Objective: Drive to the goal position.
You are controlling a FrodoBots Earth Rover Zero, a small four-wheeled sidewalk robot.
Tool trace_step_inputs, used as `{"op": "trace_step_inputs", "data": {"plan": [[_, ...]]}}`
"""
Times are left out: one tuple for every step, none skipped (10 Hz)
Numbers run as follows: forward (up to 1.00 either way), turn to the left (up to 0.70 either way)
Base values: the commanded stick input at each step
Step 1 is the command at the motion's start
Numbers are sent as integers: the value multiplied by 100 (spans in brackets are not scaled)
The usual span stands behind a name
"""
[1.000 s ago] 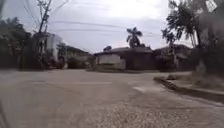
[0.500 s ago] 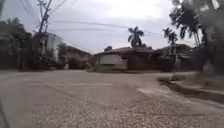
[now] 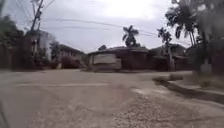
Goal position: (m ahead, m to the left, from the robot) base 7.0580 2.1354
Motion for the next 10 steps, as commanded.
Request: {"op": "trace_step_inputs", "data": {"plan": [[50,0],[50,0],[50,0],[50,0],[50,0],[50,0],[50,0],[50,0],[50,0],[50,0]]}}
